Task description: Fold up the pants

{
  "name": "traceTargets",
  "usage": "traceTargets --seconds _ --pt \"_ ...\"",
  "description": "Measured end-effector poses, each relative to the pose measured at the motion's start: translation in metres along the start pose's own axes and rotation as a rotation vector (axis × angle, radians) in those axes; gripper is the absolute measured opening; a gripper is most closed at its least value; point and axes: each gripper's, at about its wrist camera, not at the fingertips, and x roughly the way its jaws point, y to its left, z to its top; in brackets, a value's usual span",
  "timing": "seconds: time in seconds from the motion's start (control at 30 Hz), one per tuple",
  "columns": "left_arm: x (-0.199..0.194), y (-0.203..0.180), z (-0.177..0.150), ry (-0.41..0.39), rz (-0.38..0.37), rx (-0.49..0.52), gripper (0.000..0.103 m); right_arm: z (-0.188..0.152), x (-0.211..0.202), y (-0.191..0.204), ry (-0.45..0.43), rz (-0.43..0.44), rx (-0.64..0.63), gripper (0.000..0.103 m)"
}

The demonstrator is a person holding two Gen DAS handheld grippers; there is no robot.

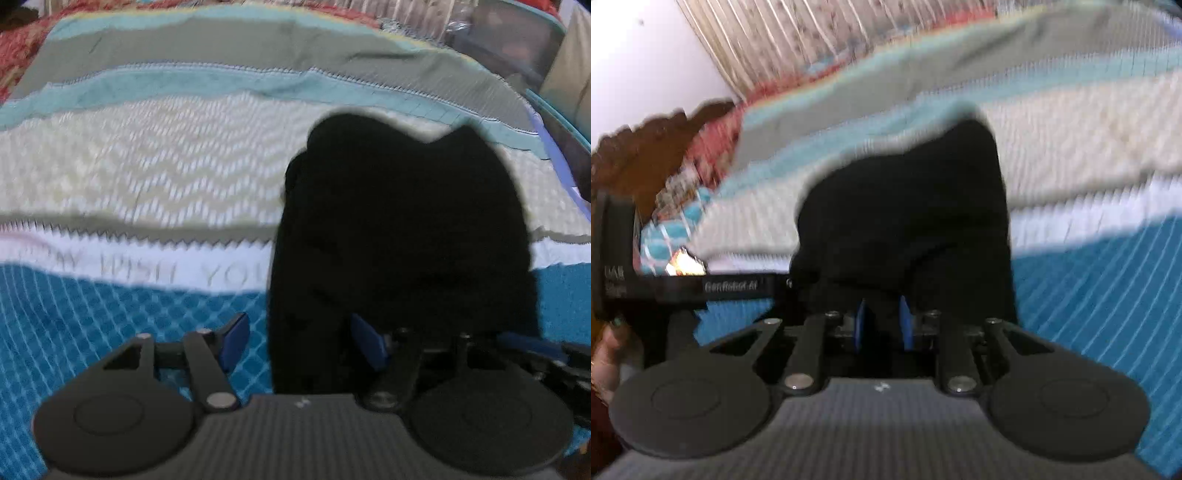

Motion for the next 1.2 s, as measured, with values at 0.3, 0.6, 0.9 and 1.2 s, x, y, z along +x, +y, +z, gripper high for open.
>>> traceTargets --seconds 0.3,0.6,0.9,1.2 --pt "-0.002 0.005 -0.007 -0.026 0.022 -0.029 0.087 0.004 -0.012 -0.008 -0.009 0.036 -0.002 0.024" --pt "-0.006 0.018 -0.019 -0.058 -0.015 -0.071 0.103 -0.015 -0.045 -0.069 -0.05 -0.027 0.113 0.058" --pt "-0.003 0.018 -0.021 -0.071 -0.014 -0.073 0.103 -0.031 -0.039 -0.107 -0.057 0.099 0.286 0.07" --pt "-0.001 0.019 -0.024 -0.086 -0.018 -0.075 0.103 -0.034 -0.049 -0.112 -0.073 0.125 0.308 0.07"
